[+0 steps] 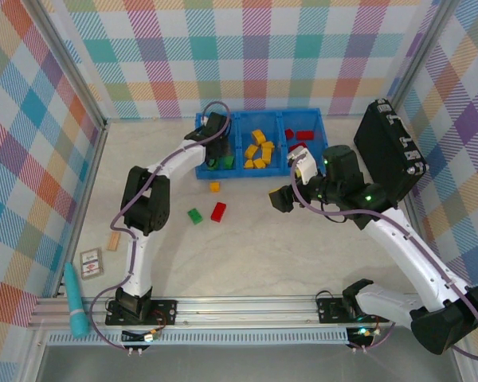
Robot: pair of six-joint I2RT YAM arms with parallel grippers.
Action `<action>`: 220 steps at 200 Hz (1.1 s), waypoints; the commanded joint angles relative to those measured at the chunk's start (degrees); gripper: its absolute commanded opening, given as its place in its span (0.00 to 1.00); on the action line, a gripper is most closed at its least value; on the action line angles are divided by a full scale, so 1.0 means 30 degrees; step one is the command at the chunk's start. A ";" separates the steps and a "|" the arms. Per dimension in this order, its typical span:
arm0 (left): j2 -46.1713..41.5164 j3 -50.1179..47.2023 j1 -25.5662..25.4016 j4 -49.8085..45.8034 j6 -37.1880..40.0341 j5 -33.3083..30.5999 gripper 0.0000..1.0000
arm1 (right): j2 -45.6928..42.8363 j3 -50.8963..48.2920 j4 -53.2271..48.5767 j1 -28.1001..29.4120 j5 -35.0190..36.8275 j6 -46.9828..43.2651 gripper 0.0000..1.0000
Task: Sort the legos into containers by color
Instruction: Place the lego in the container, then pick up the lego from the center of the table.
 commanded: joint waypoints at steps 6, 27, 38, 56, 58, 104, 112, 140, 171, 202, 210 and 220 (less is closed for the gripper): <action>-0.0249 0.0607 0.0291 0.1001 0.0945 0.0681 0.46 | -0.0261 -0.0009 0.0576 0.0094 -0.0969 0.0398 0.99; -0.0822 0.0582 0.0421 0.1395 0.1556 0.0915 0.59 | -0.0071 -0.0022 0.0667 0.0102 -0.0976 0.0495 0.99; -0.0997 0.1055 0.0537 0.0883 0.1896 0.1048 0.62 | 0.0064 0.0065 0.0602 0.0099 -0.1033 0.0567 0.99; -0.1845 0.1473 0.0584 0.0001 0.2527 0.0961 0.61 | 0.0084 0.0248 0.0496 0.0078 -0.1079 0.0576 0.99; -0.2020 0.1441 0.0584 -0.0056 0.2590 0.0904 0.61 | 0.0073 0.0249 0.0481 0.0087 -0.1068 0.0574 0.99; -0.7149 -0.0794 0.0613 -0.2020 0.3764 -0.0387 0.62 | -0.0566 -0.0256 0.0792 0.0077 -0.0581 0.0746 0.99; -0.8278 -0.1508 0.0604 -0.2643 0.3617 -0.0821 0.62 | -0.0632 -0.0235 0.0734 0.0095 -0.0566 0.0802 0.99; -1.2309 -0.5716 0.0640 -0.4100 0.1636 -0.1686 0.62 | -0.0984 -0.0162 0.0673 0.0081 -0.0156 0.0649 0.99; -1.5723 -1.0197 0.0642 -0.5441 -0.1753 -0.0718 0.64 | -0.1097 -0.0285 0.0901 0.0082 0.0256 0.0738 0.99; -1.7427 -1.4359 0.0613 -0.5888 -0.4813 0.1494 0.63 | -0.2028 -0.1445 0.2214 0.0099 0.0340 0.0925 0.99; -1.7753 -1.5365 0.0598 -0.5809 -0.5432 0.1735 0.63 | -0.2431 -0.1894 0.2651 0.0095 0.0454 0.0925 0.99; -1.8112 -1.6340 0.0584 -0.5641 -0.5940 0.1929 0.63 | -0.2708 -0.2191 0.2889 0.0078 0.0547 0.0905 0.99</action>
